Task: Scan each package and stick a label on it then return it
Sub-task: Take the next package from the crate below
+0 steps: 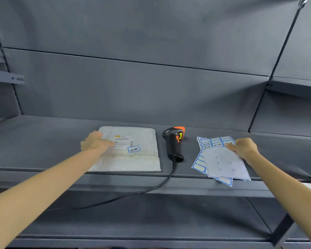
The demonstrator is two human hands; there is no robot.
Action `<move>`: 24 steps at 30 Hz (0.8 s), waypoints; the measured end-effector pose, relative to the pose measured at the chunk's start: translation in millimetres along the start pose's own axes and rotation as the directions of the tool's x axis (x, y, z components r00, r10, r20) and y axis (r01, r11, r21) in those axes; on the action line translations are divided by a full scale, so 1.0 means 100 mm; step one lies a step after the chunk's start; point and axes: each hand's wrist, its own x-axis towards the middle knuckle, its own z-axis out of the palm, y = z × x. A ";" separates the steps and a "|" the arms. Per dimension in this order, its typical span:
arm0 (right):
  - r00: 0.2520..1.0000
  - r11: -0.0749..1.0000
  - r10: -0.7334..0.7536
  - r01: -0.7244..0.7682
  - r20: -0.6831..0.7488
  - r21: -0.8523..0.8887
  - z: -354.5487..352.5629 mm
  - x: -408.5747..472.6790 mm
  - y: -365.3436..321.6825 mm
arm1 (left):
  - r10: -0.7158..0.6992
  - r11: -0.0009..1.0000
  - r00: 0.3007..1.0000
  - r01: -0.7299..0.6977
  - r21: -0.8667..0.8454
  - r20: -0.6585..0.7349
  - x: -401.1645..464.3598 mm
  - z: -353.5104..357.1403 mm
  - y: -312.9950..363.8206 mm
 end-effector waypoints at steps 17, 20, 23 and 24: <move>0.986 0.949 0.013 -0.064 -0.166 -0.310 0.34 -0.13 -0.14 | -0.079 0.969 0.973 0.127 -0.213 0.218 0.20 -0.24 -0.04; 0.980 0.936 -0.114 0.052 -0.161 -0.347 0.37 -0.16 -0.22 | 0.011 0.946 0.960 0.081 -0.314 0.281 0.15 -0.28 -0.10; 0.957 0.903 -0.253 0.181 -0.141 -0.389 0.38 -0.21 -0.34 | 0.100 0.912 0.941 0.042 -0.407 0.323 0.08 -0.34 -0.10; 0.947 0.888 -0.294 0.221 -0.128 -0.404 0.38 -0.23 -0.38 | 0.115 0.899 0.940 0.039 -0.437 0.320 0.06 -0.37 -0.09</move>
